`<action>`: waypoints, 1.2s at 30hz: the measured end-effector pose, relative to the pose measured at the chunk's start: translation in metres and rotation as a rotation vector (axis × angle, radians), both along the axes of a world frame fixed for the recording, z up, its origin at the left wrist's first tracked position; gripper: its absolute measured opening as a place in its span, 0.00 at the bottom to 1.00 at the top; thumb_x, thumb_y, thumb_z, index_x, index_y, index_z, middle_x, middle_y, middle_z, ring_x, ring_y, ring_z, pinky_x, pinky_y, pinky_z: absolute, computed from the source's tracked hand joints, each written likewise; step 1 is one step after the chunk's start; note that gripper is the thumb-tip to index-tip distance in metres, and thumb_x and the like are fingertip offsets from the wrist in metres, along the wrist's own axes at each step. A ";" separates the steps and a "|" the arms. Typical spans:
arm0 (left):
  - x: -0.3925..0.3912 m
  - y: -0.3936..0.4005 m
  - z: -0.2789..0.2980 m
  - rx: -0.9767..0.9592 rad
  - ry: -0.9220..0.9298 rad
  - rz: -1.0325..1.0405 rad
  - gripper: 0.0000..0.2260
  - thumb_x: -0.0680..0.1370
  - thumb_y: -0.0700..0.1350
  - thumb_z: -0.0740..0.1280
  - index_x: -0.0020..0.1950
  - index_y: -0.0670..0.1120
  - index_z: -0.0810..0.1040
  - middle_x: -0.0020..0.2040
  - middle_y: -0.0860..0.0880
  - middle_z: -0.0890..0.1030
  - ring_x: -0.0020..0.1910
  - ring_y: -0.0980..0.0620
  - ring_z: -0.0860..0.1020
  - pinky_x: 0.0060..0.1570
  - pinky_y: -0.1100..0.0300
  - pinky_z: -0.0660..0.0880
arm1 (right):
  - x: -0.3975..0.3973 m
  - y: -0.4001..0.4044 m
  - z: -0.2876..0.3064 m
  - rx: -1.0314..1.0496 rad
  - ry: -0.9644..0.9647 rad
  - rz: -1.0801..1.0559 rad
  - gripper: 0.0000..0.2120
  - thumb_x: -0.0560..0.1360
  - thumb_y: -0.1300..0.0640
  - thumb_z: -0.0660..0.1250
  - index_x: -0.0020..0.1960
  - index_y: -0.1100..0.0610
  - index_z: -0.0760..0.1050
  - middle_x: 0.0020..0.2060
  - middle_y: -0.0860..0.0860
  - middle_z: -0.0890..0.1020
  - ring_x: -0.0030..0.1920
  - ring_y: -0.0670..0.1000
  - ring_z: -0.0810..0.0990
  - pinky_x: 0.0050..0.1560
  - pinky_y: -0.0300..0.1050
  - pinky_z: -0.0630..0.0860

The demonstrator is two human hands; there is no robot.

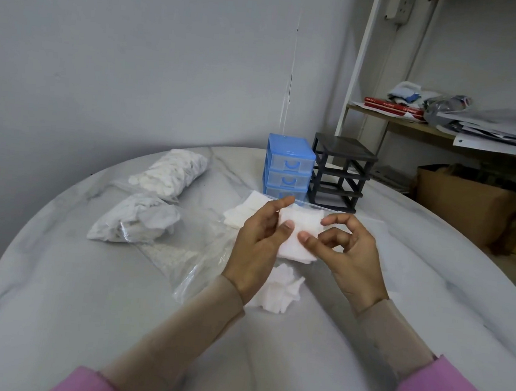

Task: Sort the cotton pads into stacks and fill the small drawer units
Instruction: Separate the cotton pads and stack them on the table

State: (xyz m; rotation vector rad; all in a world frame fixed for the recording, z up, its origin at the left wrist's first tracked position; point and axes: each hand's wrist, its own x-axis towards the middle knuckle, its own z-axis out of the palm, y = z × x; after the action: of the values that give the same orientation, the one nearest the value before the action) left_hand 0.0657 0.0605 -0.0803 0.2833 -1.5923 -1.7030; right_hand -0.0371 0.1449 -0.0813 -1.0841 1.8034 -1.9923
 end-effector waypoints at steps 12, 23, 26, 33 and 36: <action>-0.001 -0.009 0.002 -0.031 0.037 0.089 0.13 0.77 0.33 0.63 0.58 0.46 0.74 0.43 0.41 0.79 0.43 0.50 0.77 0.44 0.58 0.77 | -0.008 -0.002 -0.003 0.116 0.015 0.106 0.05 0.71 0.61 0.70 0.45 0.59 0.75 0.44 0.53 0.82 0.45 0.50 0.80 0.47 0.37 0.77; -0.032 0.000 0.007 -0.025 -0.097 0.076 0.05 0.73 0.37 0.70 0.43 0.47 0.79 0.39 0.48 0.80 0.41 0.51 0.79 0.43 0.61 0.78 | -0.044 0.018 0.017 0.033 0.094 -0.060 0.07 0.73 0.65 0.68 0.49 0.57 0.78 0.45 0.46 0.81 0.44 0.40 0.78 0.48 0.36 0.76; -0.044 0.000 0.016 -0.127 -0.126 0.101 0.04 0.71 0.36 0.72 0.42 0.44 0.80 0.38 0.49 0.81 0.39 0.54 0.79 0.43 0.65 0.77 | -0.056 0.025 0.017 0.023 0.081 -0.128 0.08 0.74 0.65 0.67 0.50 0.56 0.79 0.47 0.49 0.82 0.48 0.47 0.78 0.50 0.40 0.77; -0.082 0.016 0.019 -0.205 -0.172 0.139 0.09 0.71 0.33 0.71 0.47 0.45 0.77 0.39 0.52 0.79 0.39 0.57 0.77 0.40 0.70 0.76 | -0.075 0.036 0.016 0.157 0.182 -0.236 0.08 0.76 0.64 0.65 0.50 0.54 0.78 0.50 0.51 0.80 0.52 0.51 0.76 0.47 0.34 0.73; -0.091 0.018 0.012 -0.173 -0.200 0.107 0.10 0.73 0.30 0.67 0.44 0.44 0.78 0.39 0.47 0.79 0.41 0.49 0.79 0.40 0.62 0.79 | -0.079 0.039 0.014 0.234 0.288 -0.280 0.09 0.76 0.66 0.64 0.48 0.53 0.77 0.50 0.51 0.80 0.51 0.51 0.75 0.42 0.28 0.69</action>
State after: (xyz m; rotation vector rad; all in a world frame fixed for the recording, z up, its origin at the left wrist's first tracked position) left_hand -0.0251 0.0785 -0.0688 0.4546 -1.8235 -1.4825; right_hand -0.1157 0.1841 -0.0674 -1.1441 2.3857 -1.7722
